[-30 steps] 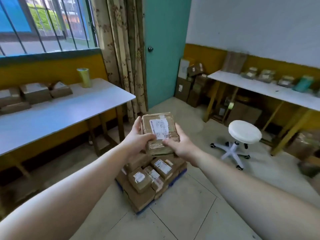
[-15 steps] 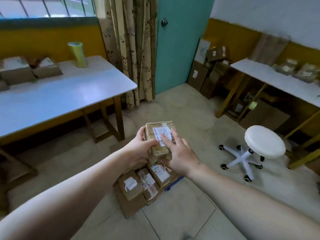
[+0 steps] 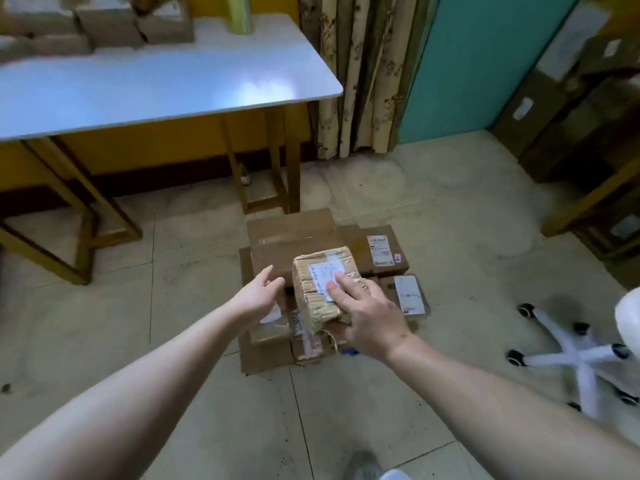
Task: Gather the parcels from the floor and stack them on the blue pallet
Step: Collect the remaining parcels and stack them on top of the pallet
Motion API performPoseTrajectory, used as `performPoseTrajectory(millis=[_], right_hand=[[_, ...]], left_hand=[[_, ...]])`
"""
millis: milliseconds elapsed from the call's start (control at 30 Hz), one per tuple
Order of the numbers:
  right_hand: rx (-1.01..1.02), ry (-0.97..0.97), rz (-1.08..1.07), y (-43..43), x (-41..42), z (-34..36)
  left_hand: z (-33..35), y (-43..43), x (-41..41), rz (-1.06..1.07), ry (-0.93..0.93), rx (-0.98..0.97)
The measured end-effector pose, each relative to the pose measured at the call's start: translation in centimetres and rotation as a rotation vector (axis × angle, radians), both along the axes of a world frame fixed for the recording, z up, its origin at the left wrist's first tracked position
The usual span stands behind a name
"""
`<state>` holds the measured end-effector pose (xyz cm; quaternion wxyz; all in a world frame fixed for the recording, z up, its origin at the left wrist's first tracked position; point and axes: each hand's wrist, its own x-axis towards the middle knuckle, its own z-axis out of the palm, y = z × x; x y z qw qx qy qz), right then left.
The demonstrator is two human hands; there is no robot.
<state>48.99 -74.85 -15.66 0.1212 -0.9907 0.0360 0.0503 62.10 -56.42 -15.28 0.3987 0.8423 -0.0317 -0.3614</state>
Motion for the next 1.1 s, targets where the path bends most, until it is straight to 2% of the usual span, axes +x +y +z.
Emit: performPoseTrajectory(millis=[133, 233, 367, 500, 600, 767, 900, 1000, 1033, 1100], right_hand=[[0.038, 0.035, -0.003, -1.4, 0.8, -6.7], [0.009, 0.106, 0.01, -1.0, 0.7, -13.3], [0.01, 0.146, 0.001, -1.1, 2.6, -21.0], [0.007, 0.192, -0.003, -0.6, 4.6, -27.2], [0.002, 0.184, -0.002, 0.0, 5.5, -30.6], [-0.012, 0.13, -0.019, 0.4, 6.8, -34.0], [-0.053, 0.128, -0.023, 1.0, 7.0, -36.0], [-0.049, 0.135, -0.017, 0.9, 6.5, -36.9], [-0.023, 0.135, -0.022, 0.8, 6.4, -37.0], [0.069, 0.132, -0.058, 0.8, 6.4, -36.8]], left_hand=[[-8.6, 1.4, 1.2, -0.27, -0.286, 0.447], [-16.3, 2.6, 0.2, -0.338, -0.303, 0.565], [-24.5, 2.4, 0.0, -0.338, -0.319, 0.554], [-30.3, 2.7, -0.4, -0.43, -0.463, 0.595], [-32.5, 3.5, -0.3, -0.409, -0.629, 0.546], [-35.3, 5.1, 1.6, -0.342, -0.687, 0.523], [-36.9, 6.2, 2.2, -0.366, -0.843, 0.541], [-37.4, 5.8, 2.0, -0.25, -0.795, 0.443], [-37.5, 5.7, 1.9, -0.134, -0.746, 0.389], [-37.4, 5.5, 2.0, 0.12, -0.533, 0.216]])
